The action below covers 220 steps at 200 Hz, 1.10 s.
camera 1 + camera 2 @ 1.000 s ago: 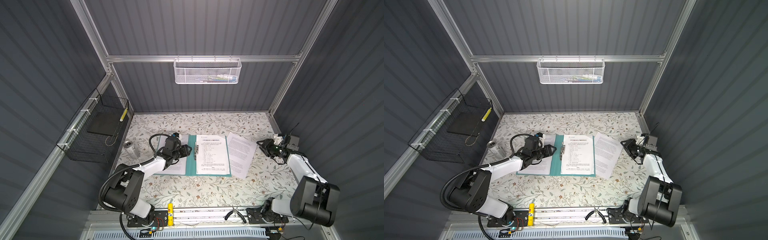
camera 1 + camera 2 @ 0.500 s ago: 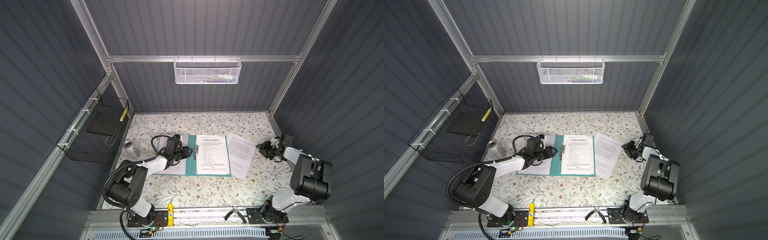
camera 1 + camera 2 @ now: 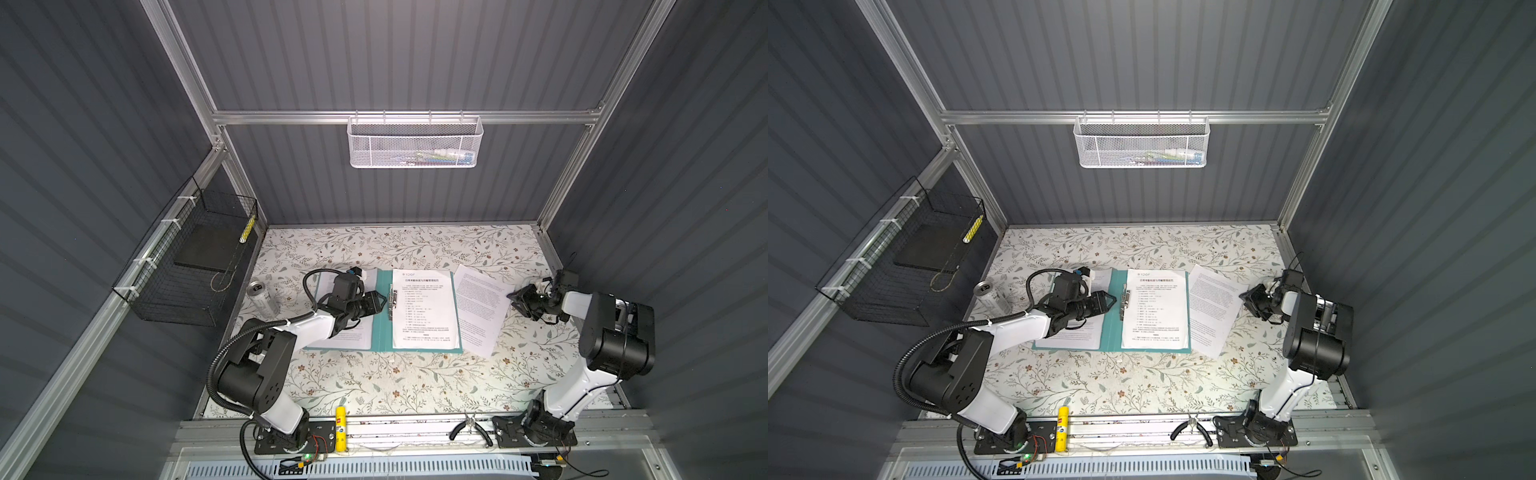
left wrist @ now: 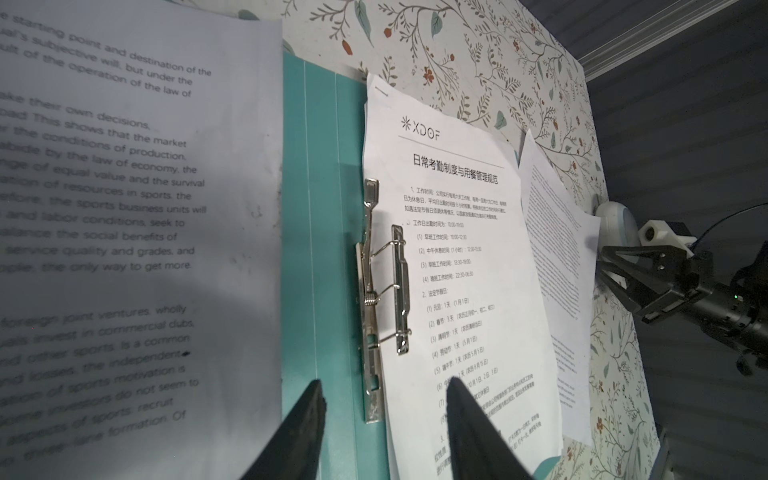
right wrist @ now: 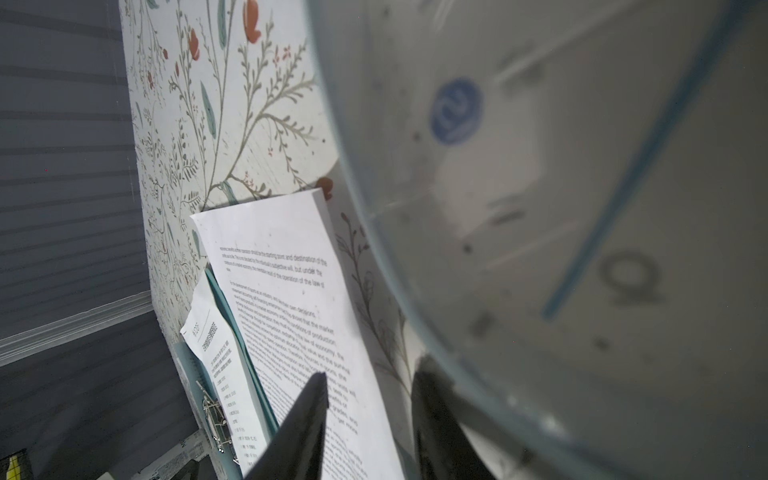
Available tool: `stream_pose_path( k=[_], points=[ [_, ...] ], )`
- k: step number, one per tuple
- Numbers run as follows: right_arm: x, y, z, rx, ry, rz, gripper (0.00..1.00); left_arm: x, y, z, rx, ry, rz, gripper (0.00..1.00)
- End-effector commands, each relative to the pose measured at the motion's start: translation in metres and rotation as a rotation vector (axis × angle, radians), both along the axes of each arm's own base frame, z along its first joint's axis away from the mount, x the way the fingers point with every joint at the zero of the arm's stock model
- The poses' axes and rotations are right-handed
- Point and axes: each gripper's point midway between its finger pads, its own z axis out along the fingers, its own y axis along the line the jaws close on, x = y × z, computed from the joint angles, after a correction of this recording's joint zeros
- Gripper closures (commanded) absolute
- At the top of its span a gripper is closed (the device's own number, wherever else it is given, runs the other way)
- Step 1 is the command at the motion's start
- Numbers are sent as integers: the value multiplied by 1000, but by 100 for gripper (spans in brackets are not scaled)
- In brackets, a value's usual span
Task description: Put the files into the folder
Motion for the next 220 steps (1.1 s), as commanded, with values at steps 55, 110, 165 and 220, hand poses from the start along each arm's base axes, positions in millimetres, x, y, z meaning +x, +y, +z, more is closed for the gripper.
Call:
stream_pose_path(
  k=[55, 110, 165, 220],
  points=[
    [8, 25, -11, 41, 38, 96, 66, 4, -2, 4, -15, -15, -16, 51],
    [8, 27, -8, 23, 35, 92, 85, 4, 1, 6, -6, -19, -9, 51],
    [4, 28, 14, -30, -19, 66, 100, 7, 11, 39, 41, -94, 11, 52],
    [0, 28, 96, -145, -171, 35, 100, -6, 28, 64, 59, -155, 51, 50]
  ],
)
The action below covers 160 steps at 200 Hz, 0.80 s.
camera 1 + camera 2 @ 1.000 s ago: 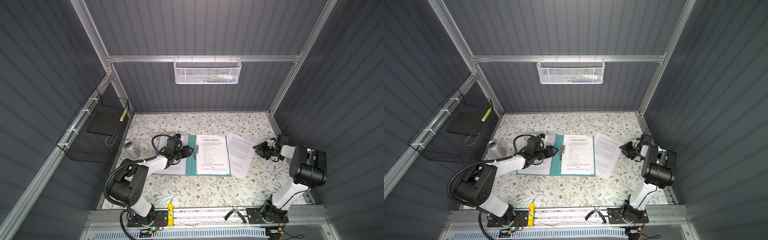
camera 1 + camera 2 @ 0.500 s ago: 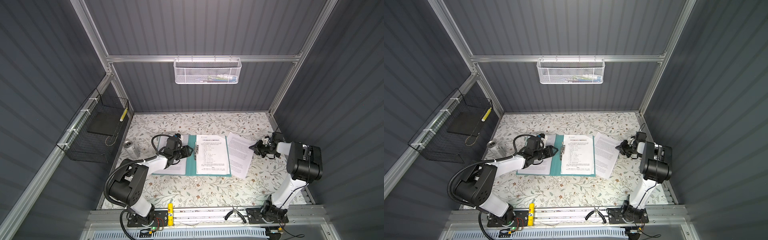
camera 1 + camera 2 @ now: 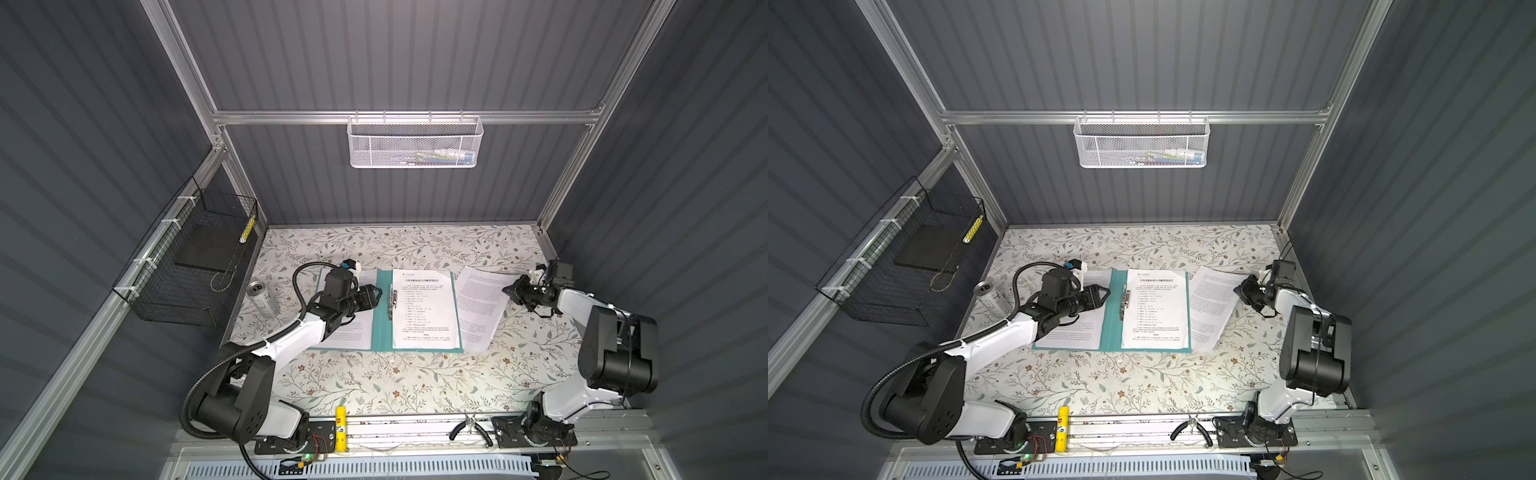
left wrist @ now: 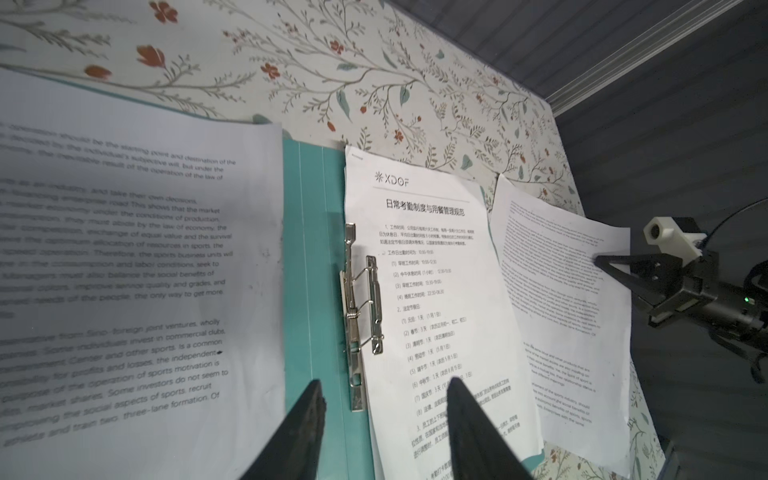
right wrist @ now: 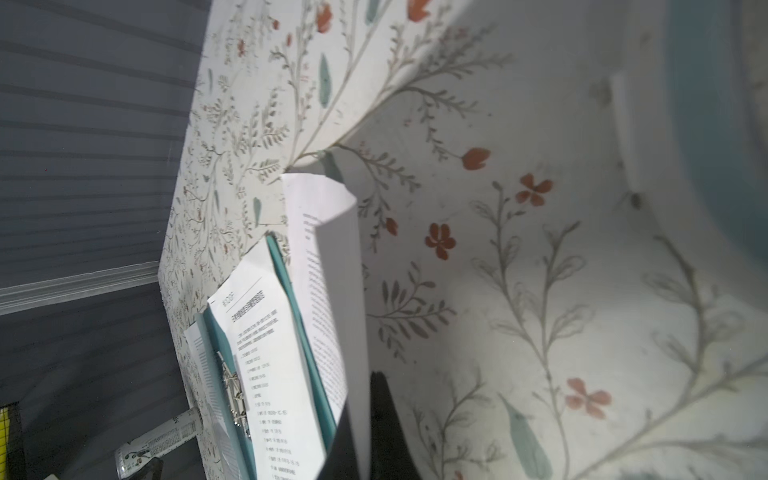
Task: Put the files into the folder
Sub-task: 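Lift the English-text paper upward with the right gripper while the left gripper holds the folder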
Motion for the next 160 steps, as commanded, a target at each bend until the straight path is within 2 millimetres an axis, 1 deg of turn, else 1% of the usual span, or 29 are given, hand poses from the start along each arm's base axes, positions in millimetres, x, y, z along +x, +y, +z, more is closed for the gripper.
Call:
stream_pose_path(
  k=[1, 19, 39, 78, 82, 106, 137, 160],
  points=[
    [-7, -5, 35, -55, -51, -36, 100, -4, 11, 4, 40, -13, 19, 50],
    [-11, -2, 72, -94, -128, -36, 100, -8, 14, 5, 46, -14, 18, 50],
    [-17, 7, 105, -118, -195, -18, 100, -10, 17, 9, 56, -27, 22, 50],
    [-25, 39, 154, -134, -278, 65, 100, -10, 23, 15, 77, -53, 39, 50],
    [-29, 42, 154, -131, -264, 75, 100, -10, 24, 15, 81, -50, 38, 49],
    [-36, 59, 178, -131, -301, 127, 100, -7, 22, 17, 97, -37, 23, 49],
    [-46, 71, 209, -134, -371, 153, 100, -4, 22, 21, 116, -27, 15, 49],
    [-48, 79, 223, -134, -392, 177, 100, -3, 23, 27, 109, -38, 29, 49]
  ],
)
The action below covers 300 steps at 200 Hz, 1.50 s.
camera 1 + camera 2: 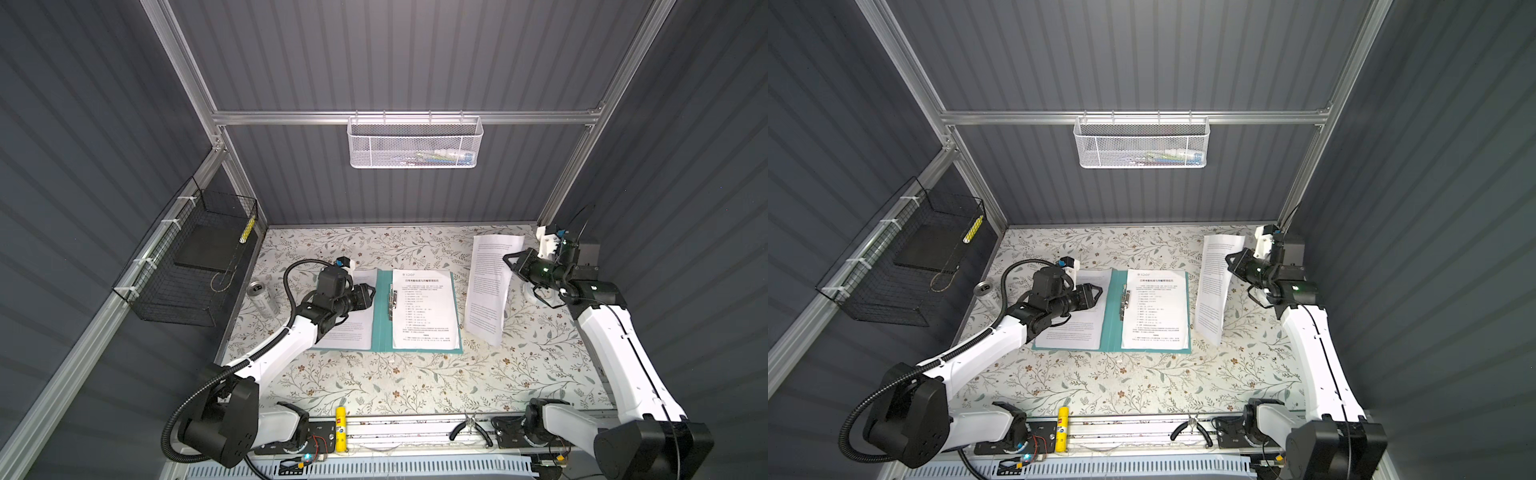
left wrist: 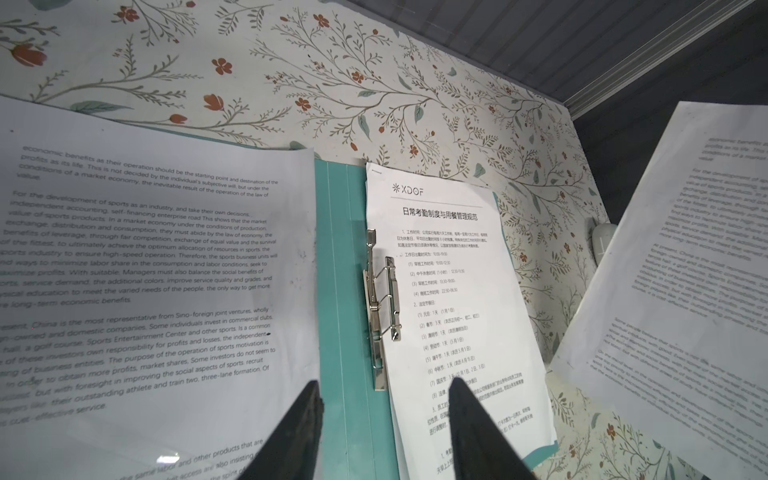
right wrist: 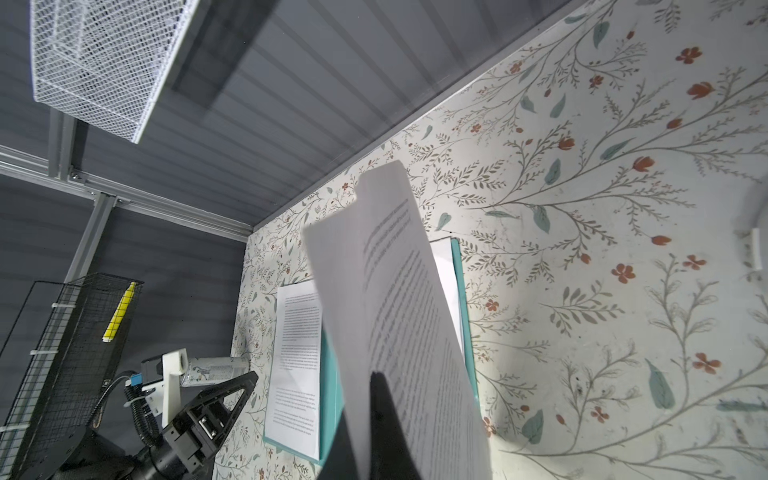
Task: Put the files into the folder
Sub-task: 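Lift the English-text paper upward with the right gripper while the left gripper holds the folder, then carry the English-text paper over the clip and lay it on the Chinese-text paper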
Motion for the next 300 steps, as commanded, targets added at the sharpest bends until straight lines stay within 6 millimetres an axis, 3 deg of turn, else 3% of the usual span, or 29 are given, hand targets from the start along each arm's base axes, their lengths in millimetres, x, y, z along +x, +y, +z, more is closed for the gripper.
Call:
stream_pose_path(
  k=[1, 33, 95, 144, 165, 192, 213, 247, 266, 300],
  points=[
    [-6, 7, 18, -15, -22, 25, 100, 4, 4, 11, 20, -17, 7, 49],
    [-12, 29, 42, -11, -68, 93, 100, 5, 4, 11, 22, -13, 6, 49],
    [-28, 91, 63, 11, -114, 290, 100, 3, 10, 28, 30, -53, 22, 49],
    [-31, 120, 57, 77, -66, 390, 100, -1, 16, 28, 47, -57, 38, 49],
    [-13, 112, 35, 57, -44, 326, 100, -1, 17, 25, 47, -55, 40, 49],
    [27, 96, -9, 62, 32, 268, 100, -1, 16, 18, 43, -43, 35, 49],
    [55, 97, -60, 93, 149, 301, 100, -2, 16, 17, 42, -40, 31, 49],
    [82, 104, -136, 130, 320, 383, 100, -3, 20, 18, 53, -45, 35, 49],
    [93, 102, -158, 126, 356, 404, 100, -5, 21, 15, 59, -39, 35, 49],
    [101, 103, -173, 124, 406, 445, 100, -6, 22, 12, 63, -29, 35, 49]
  ],
)
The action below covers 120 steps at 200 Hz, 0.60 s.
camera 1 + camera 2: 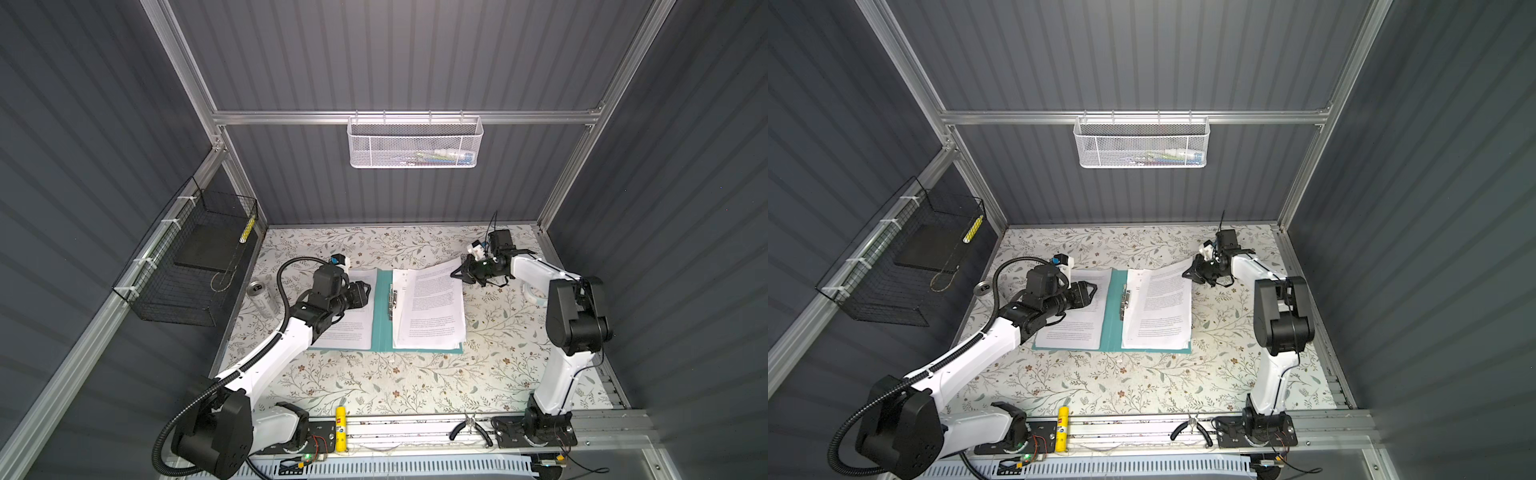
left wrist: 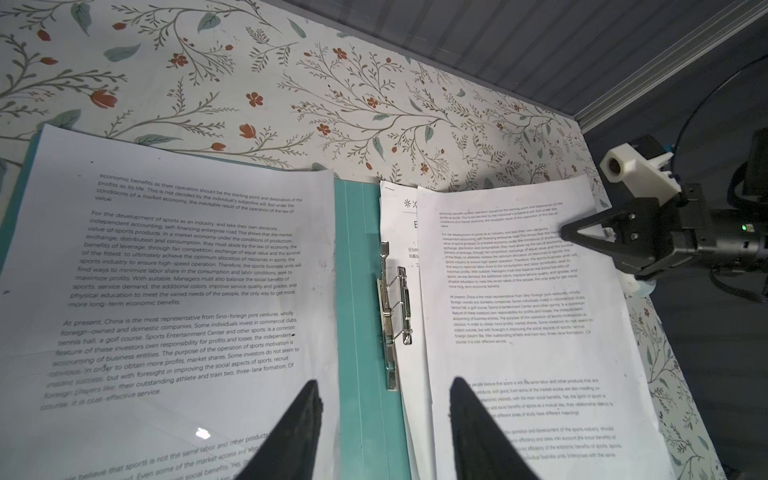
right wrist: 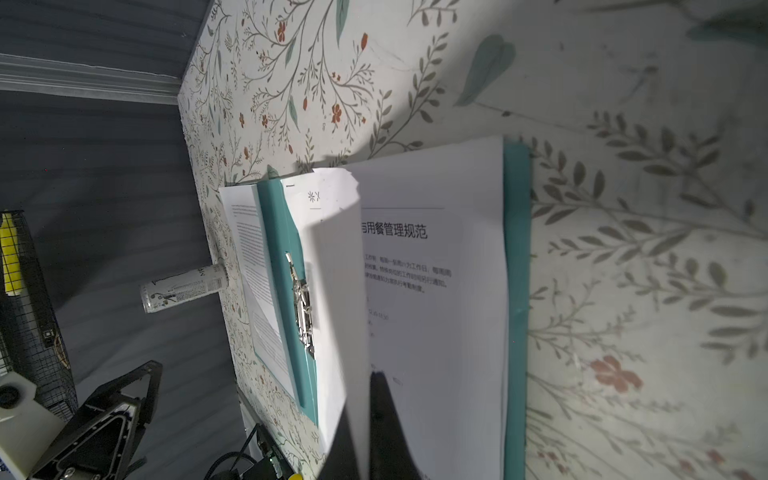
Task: Put the files into the folder
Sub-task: 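Carry the English-text paper over the clip and lay it on the Chinese-text paper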
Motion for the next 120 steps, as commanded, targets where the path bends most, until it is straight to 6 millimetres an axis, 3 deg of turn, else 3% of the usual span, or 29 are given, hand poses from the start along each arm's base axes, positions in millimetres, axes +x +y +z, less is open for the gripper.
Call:
stream_pose_path(
  k=[1, 73, 120],
  points=[
    [8, 5, 23, 30, -65, 72, 100, -4, 6, -3, 23, 1, -6, 49],
    [10, 11, -1, 54, -20, 60, 100, -1, 3, -9, 23, 16, -9, 49],
    [16, 19, -6, 64, -35, 53, 100, -1, 3, -11, 23, 20, -11, 49]
  ],
)
